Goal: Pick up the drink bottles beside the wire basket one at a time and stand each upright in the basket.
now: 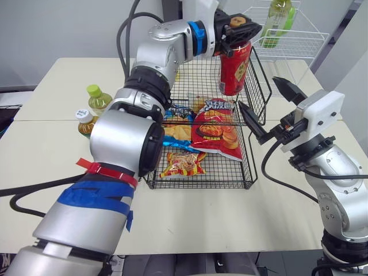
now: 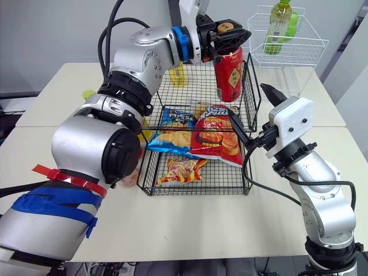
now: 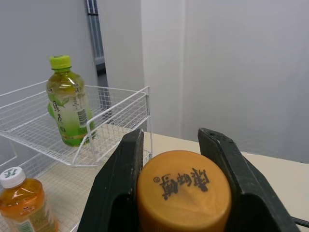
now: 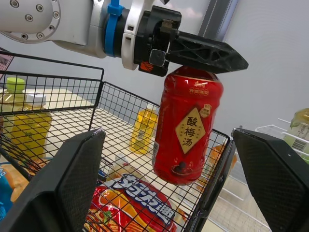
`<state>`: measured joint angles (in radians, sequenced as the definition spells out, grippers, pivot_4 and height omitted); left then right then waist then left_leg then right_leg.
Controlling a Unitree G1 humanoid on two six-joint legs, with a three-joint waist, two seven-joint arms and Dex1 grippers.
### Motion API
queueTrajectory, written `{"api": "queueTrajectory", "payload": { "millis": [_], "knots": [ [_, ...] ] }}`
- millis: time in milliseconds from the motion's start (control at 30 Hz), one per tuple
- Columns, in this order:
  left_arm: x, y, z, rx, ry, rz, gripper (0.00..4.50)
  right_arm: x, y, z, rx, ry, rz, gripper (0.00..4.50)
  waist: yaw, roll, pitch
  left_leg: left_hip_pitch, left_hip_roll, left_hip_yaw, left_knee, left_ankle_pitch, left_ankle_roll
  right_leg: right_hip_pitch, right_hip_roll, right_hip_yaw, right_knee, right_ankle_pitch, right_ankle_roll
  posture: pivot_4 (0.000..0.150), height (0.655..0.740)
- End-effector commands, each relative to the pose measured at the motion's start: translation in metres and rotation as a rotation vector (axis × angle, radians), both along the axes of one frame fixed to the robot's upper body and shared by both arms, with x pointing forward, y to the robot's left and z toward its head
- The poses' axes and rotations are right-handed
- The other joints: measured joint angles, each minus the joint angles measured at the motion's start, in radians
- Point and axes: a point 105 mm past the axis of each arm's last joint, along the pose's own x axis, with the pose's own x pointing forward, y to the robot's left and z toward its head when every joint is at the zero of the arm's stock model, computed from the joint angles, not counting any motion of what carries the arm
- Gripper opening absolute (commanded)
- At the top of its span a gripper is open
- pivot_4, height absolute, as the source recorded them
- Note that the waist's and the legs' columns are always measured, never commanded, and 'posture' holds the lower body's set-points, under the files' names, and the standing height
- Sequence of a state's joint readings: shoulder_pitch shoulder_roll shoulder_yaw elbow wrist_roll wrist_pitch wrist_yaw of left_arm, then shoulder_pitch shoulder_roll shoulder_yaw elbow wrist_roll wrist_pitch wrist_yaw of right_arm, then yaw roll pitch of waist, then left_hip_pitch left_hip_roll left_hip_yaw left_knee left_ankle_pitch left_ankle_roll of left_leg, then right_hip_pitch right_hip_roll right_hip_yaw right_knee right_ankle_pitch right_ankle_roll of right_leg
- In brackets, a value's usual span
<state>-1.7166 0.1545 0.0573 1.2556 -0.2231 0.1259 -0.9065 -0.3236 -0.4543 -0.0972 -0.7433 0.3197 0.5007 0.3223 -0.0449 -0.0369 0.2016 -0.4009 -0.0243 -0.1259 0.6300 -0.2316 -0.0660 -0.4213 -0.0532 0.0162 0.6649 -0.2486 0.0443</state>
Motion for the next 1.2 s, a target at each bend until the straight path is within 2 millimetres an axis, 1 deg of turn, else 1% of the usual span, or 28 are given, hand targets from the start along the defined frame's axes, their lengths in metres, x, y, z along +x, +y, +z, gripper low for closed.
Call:
{"api": "queueTrajectory", "payload": {
  "millis": [33, 67, 100, 167, 200, 300, 333, 400, 533, 600, 633, 700, 800, 867, 933, 967, 1000, 1067, 1133, 1200],
  "knots": [
    [-0.013, -0.006, 0.03, -0.047, -0.086, -0.031, 2.11, -0.009, 0.001, 0.009, 0.017, -0.043, 0.008, 4.5, 0.0, 0.0, 0.0, 0.0, 0.0, 0.0, 0.0, 0.0, 0.0, 0.0, 0.0, 0.0, 0.0, 0.0, 0.0, 0.15, 0.74],
    [-0.013, -0.007, 0.031, -0.05, -0.084, -0.034, 2.28, -0.009, 0.0, 0.009, 0.02, -0.041, 0.007, 4.5, 0.0, 0.0, 0.0, 0.0, 0.0, 0.0, 0.0, 0.0, 0.0, 0.0, 0.0, 0.0, 0.0, 0.0, 0.0, 0.15, 0.74],
    [-0.013, -0.007, 0.032, -0.059, -0.086, -0.035, 2.63, -0.009, 0.0, 0.009, 0.021, -0.038, 0.008, 4.5, 0.0, 0.0, 0.0, 0.0, 0.0, 0.0, 0.0, 0.0, 0.0, 0.0, 0.0, 0.0, 0.0, 0.0, 0.0, 0.15, 0.74],
    [-0.014, -0.005, 0.036, -0.076, -0.089, -0.033, 3.13, -0.009, 0.0, 0.008, 0.02, -0.034, 0.012, 4.5, 0.0, 0.0, 0.0, 0.0, 0.0, 0.0, 0.0, 0.0, 0.0, 0.0, 0.0, 0.0, 0.0, 0.0, 0.0, 0.15, 0.74],
    [-0.014, -0.001, 0.038, -0.083, -0.093, -0.031, 3.54, -0.009, 0.001, 0.008, 0.02, -0.032, 0.016, 4.5, 0.0, 0.0, 0.0, 0.0, 0.0, 0.0, 0.0, 0.0, 0.0, 0.0, 0.0, 0.0, 0.0, 0.0, 0.0, 0.15, 0.74],
    [-0.014, 0.01, 0.045, -0.115, -0.098, -0.034, 4.48, -0.008, 0.002, 0.008, 0.017, -0.029, 0.026, 4.5, -0.001, 0.0, 0.0, 0.001, 0.0, 0.0, 0.0, 0.0, 0.0, 0.001, 0.0, 0.0, 0.0, 0.0, 0.0, 0.15, 0.74],
    [-0.014, 0.012, 0.046, -0.121, -0.097, -0.037, 4.48, -0.008, 0.002, 0.008, 0.017, -0.028, 0.028, 4.5, -0.002, 0.0, 0.0, 0.001, 0.0, 0.0, 0.0, 0.0, 0.0, 0.001, 0.0, 0.0, 0.001, 0.0, 0.0, 0.15, 0.74],
    [-0.014, 0.023, 0.05, -0.135, -0.1, -0.045, 4.48, -0.007, 0.002, 0.008, 0.013, -0.026, 0.037, 4.5, -0.003, 0.0, 0.0, 0.001, 0.0, 0.0, 0.0, 0.0, 0.0, 0.001, 0.0, 0.0, 0.001, 0.0, 0.0, 0.15, 0.74],
    [-0.018, 0.055, 0.06, -0.171, -0.128, -0.062, 4.48, -0.004, 0.005, 0.009, 0.0, -0.022, 0.074, 4.5, -0.009, 0.0, 0.0, 0.001, 0.0, 0.0, 0.0, 0.0, 0.0, 0.0, 0.0, 0.0, 0.001, 0.0, 0.0, 0.15, 0.74],
    [-0.019, 0.075, 0.066, -0.192, -0.165, -0.037, 4.48, -0.002, 0.007, 0.01, -0.005, -0.022, 0.098, 4.5, -0.014, 0.001, 0.0, 0.001, 0.0, 0.0, 0.0, 0.0, 0.0, 0.0, 0.0, 0.0, 0.001, 0.0, 0.0, 0.15, 0.74],
    [-0.02, 0.08, 0.067, -0.198, -0.176, -0.028, 4.48, -0.002, 0.008, 0.01, -0.006, -0.022, 0.105, 4.5, -0.014, 0.001, 0.0, 0.002, 0.001, 0.0, 0.0, 0.0, 0.0, 0.0, 0.0, 0.0, 0.002, 0.0, 0.0, 0.15, 0.74],
    [-0.02, 0.105, 0.073, -0.227, -0.196, 0.03, 4.48, -0.001, 0.011, 0.012, -0.01, -0.019, 0.146, 4.5, -0.012, 0.001, 0.0, 0.002, 0.001, -0.001, 0.0, 0.0, 0.0, 0.001, 0.0, 0.0, 0.002, 0.0, 0.0, 0.15, 0.74],
    [-0.024, 0.159, 0.079, -0.237, -0.246, 0.167, 4.48, 0.0, 0.022, 0.014, -0.027, -0.007, 0.24, 4.5, -0.019, 0.001, 0.0, 0.002, 0.001, 0.0, 0.002, 0.0, 0.0, 0.0, 0.0, 0.001, 0.005, 0.0, 0.0, 0.15, 0.74],
    [-0.03, 0.186, 0.077, -0.235, -0.249, 0.234, 4.48, 0.0, 0.026, 0.015, -0.042, 0.001, 0.295, 4.5, -0.025, 0.001, 0.0, 0.004, 0.001, 0.001, 0.002, 0.0, 0.0, -0.001, 0.0, 0.001, 0.008, 0.0, 0.0, 0.15, 0.74],
    [-0.037, 0.213, 0.069, -0.204, -0.246, 0.312, 4.48, 0.002, 0.03, 0.017, -0.054, 0.004, 0.344, 4.5, -0.028, 0.001, 0.0, 0.004, 0.002, 0.0, 0.002, 0.0, 0.0, -0.001, 0.0, 0.0, 0.01, 0.0, 0.0, 0.15, 0.74],
    [-0.042, 0.23, 0.062, -0.176, -0.247, 0.366, 4.48, 0.003, 0.034, 0.018, -0.063, 0.008, 0.378, 4.5, -0.029, 0.001, 0.0, 0.004, 0.002, 0.0, 0.002, 0.0, 0.0, -0.001, 0.0, 0.0, 0.011, 0.0, 0.0, 0.15, 0.74],
    [-0.046, 0.243, 0.057, -0.156, -0.245, 0.408, 4.48, 0.004, 0.036, 0.019, -0.071, 0.01, 0.405, 4.5, -0.031, 0.001, 0.0, 0.004, 0.002, 0.0, 0.002, 0.0, 0.0, -0.001, 0.0, 0.0, 0.011, 0.0, 0.0, 0.15, 0.74],
    [-0.061, 0.274, 0.046, -0.148, -0.223, 0.503, 4.48, 0.005, 0.044, 0.02, -0.09, 0.022, 0.478, 4.5, -0.033, 0.001, -0.001, 0.005, 0.002, 0.0, 0.003, 0.0, 0.0, -0.001, 0.0, 0.0, 0.012, 0.0, 0.0, 0.15, 0.74],
    [-0.074, 0.298, 0.036, -0.165, -0.192, 0.581, 4.48, 0.007, 0.05, 0.019, -0.109, 0.033, 0.536, 4.5, -0.036, 0.001, -0.001, 0.005, 0.002, -0.001, 0.004, 0.0, 0.0, -0.001, 0.0, 0.0, 0.013, 0.0, 0.0, 0.15, 0.74],
    [-0.089, 0.32, 0.02, -0.186, -0.15, 0.664, 4.48, 0.01, 0.056, 0.016, -0.134, 0.045, 0.586, 4.5, -0.035, 0.001, -0.001, 0.004, 0.002, -0.002, 0.006, 0.0, 0.0, 0.0, 0.0, 0.0, 0.013, 0.0, 0.0, 0.15, 0.74]
  ]
}}
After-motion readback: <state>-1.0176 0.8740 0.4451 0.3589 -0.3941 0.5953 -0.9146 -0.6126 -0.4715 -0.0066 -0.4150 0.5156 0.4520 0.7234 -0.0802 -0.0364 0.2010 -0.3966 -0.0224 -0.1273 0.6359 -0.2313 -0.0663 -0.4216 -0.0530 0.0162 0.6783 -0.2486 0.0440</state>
